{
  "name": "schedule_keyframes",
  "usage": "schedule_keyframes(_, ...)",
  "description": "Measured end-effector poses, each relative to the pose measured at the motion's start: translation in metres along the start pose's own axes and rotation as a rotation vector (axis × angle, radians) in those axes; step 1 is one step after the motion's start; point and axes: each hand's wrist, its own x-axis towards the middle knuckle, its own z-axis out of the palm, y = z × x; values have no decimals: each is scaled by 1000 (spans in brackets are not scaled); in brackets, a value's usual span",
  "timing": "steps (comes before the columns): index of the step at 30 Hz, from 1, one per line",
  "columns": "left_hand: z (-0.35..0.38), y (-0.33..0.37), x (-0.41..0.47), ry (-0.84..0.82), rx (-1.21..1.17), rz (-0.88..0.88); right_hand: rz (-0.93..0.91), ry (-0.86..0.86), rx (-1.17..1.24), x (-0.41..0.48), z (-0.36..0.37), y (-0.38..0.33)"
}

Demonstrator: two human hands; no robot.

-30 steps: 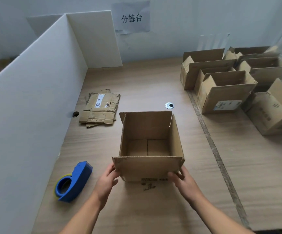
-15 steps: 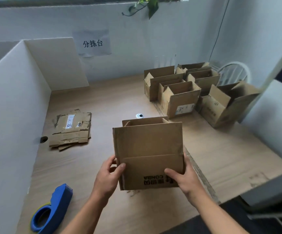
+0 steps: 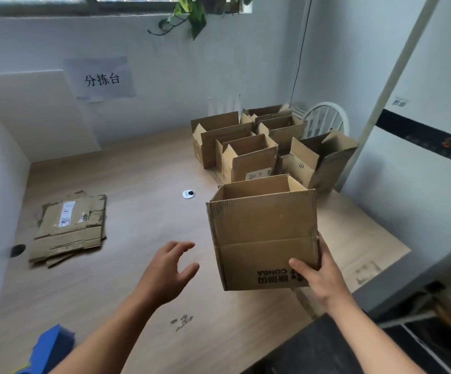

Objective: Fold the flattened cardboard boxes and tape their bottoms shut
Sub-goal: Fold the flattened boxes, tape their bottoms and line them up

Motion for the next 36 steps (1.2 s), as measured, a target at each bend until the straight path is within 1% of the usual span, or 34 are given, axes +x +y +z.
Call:
schedule_keyframes(6,23,19,65,-72,331,109,-14,-18,-52,65,-39,22)
schedule_keyframes(9,43,34,103,-92,389,74,-26,-60,-47,112,-57,38)
schedule_keyframes(11,56,43,128,-102,400,15,-14,-93,-29,144,-68,48)
schedule_keyframes(16,83,55,177,-160,362,-140,5,-104,6,217,-90,76)
schedule_keyframes(19,101,57,195,-173,286,-191,-30,-140,-14,251,-103,94)
schedule_keyframes(21,112,60,202,-187,270,-216,-7,-177,-49,266,-110,106)
schedule_keyframes(25,127,71,211,-190,200,-271,50,-172,-45,287,-119,121)
schedule_keyframes(30,133,74,217,-224,168,-296,86,-199,-107,311,-101,129)
schedule_keyframes(36,135,73,206,-191,98,-323,158,-173,-101,318,-86,134)
